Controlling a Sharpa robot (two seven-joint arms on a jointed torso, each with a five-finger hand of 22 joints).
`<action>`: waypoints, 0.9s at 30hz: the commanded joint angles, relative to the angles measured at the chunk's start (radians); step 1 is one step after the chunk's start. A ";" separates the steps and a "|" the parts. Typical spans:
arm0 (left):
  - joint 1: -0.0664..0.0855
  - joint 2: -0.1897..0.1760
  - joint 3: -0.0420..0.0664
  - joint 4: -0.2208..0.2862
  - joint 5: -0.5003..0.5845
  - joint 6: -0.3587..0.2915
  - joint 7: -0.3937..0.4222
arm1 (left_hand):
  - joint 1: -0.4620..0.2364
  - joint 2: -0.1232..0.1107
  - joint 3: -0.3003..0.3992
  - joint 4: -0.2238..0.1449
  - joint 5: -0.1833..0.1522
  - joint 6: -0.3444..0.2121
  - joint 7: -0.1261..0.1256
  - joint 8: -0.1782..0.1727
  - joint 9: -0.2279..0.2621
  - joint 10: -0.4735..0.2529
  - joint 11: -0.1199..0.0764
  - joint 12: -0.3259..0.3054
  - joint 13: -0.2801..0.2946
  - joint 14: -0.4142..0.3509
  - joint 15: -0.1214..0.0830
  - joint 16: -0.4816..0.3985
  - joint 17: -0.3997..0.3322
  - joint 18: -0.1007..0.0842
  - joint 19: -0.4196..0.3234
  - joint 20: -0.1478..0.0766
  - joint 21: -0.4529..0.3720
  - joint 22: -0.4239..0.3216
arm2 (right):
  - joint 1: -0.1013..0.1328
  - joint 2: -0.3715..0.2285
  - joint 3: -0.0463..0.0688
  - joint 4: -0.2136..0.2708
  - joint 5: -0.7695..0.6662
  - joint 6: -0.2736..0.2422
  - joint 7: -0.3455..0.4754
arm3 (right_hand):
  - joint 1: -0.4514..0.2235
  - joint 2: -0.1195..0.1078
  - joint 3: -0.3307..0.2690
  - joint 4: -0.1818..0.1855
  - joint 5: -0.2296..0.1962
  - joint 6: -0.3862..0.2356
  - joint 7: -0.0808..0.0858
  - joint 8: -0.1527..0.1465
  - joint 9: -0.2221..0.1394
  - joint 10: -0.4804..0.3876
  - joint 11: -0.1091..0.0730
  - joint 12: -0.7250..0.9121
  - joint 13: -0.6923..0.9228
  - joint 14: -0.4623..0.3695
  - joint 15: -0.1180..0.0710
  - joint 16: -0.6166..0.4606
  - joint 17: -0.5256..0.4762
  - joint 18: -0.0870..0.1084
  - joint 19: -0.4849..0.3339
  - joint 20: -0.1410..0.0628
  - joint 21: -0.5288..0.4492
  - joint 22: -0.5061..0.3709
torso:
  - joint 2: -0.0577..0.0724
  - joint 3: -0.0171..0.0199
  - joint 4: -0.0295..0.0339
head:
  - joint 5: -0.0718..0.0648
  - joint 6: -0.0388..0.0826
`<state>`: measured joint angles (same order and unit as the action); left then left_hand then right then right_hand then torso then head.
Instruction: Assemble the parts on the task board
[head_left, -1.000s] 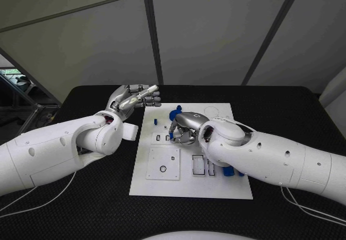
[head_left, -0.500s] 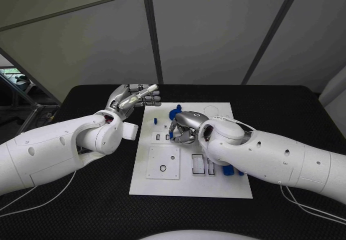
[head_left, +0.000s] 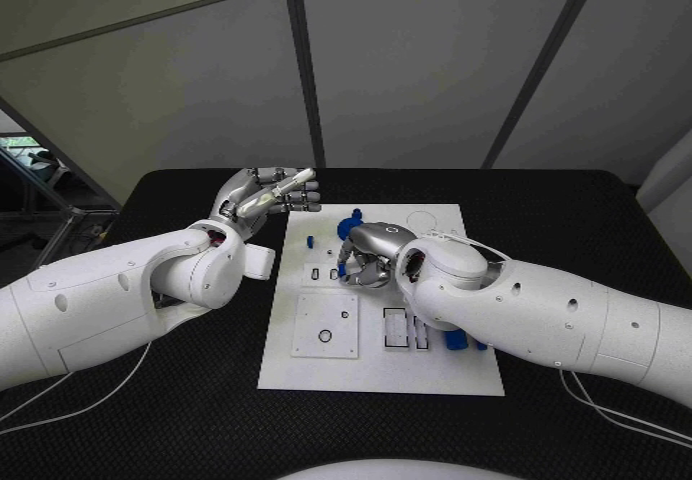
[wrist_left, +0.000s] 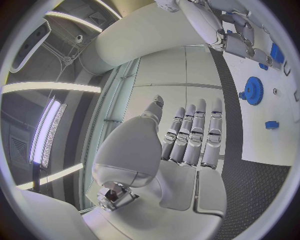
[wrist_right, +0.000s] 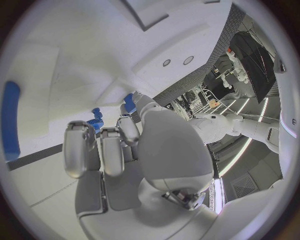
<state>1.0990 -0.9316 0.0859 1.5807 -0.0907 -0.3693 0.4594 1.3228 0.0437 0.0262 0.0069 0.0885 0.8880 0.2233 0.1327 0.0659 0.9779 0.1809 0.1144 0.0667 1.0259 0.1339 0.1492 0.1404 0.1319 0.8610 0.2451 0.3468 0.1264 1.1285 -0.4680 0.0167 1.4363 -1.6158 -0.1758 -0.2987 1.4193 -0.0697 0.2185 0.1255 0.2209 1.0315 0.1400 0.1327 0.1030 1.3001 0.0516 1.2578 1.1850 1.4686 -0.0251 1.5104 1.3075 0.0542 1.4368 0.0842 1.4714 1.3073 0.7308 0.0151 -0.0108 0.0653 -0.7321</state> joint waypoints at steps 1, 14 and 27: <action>0.002 0.000 0.001 0.002 0.001 0.010 0.005 | -0.001 0.010 0.002 -0.006 0.000 0.001 0.006 -0.007 0.000 -0.001 0.002 -0.004 0.000 0.004 0.005 -0.006 0.001 0.051 0.005 0.002 -0.005 -0.001 | -0.004 -0.001 -0.004 -0.003 -0.010 0.036 -0.017 | -0.004 -0.011 0.002 -0.003 0.002 -0.011 0.002 -0.006 -0.003 -0.010 0.003 -0.007 -0.006 0.074 0.007 -0.002 0.129 -0.007 -0.003 0.006 -0.003 0.041 | 0.000 0.0002 -0.0001 | 0.000 0.000; 0.002 0.001 0.001 0.000 0.001 0.010 0.005 | -0.002 0.010 0.002 -0.006 -0.001 0.000 0.006 -0.008 0.000 -0.001 0.002 -0.005 0.000 0.004 0.006 -0.008 0.002 0.051 0.005 0.002 -0.005 -0.002 | -0.004 0.000 -0.004 -0.005 -0.010 0.036 -0.022 | -0.022 -0.029 0.000 0.001 -0.004 -0.052 0.016 -0.025 -0.013 -0.027 0.016 -0.022 -0.023 0.074 0.018 -0.001 0.132 -0.005 -0.008 0.015 -0.008 0.034 | 0.000 0.0003 0.0002 | 0.000 -0.002; 0.002 0.001 0.001 -0.001 0.001 0.011 0.003 | -0.002 0.010 0.002 -0.006 -0.001 0.000 0.006 -0.008 0.000 -0.001 0.002 -0.005 0.000 0.004 0.006 -0.008 0.002 0.051 0.005 0.002 -0.005 -0.002 | -0.004 0.000 -0.004 -0.006 -0.010 0.021 -0.030 | -0.042 -0.042 -0.009 0.012 -0.015 -0.090 0.025 -0.038 -0.020 -0.048 0.025 -0.037 -0.042 0.075 0.026 0.000 0.136 -0.002 -0.018 0.024 -0.016 0.020 | 0.001 0.0002 -0.0003 | -0.001 -0.003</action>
<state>1.0991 -0.9316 0.0859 1.5790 -0.0904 -0.3692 0.4584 1.3228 0.0437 0.0262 0.0069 0.0885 0.8880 0.2233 0.1286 0.0659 0.9778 0.1809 0.1144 0.0667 1.0259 0.1339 0.1433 0.1412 0.1319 0.8610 0.2451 0.3468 0.1256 1.1276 -0.4670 0.0162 1.4347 -1.6212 -0.1680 -0.3087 1.3802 -0.1089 0.2116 0.1325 0.2118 0.9454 0.1649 0.0983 0.0830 1.2583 0.0784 1.2252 1.1451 1.4649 -0.0070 1.5103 1.3074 0.0541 1.4189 0.1021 1.4586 1.3073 0.7313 0.0156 -0.0108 0.0647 -0.7350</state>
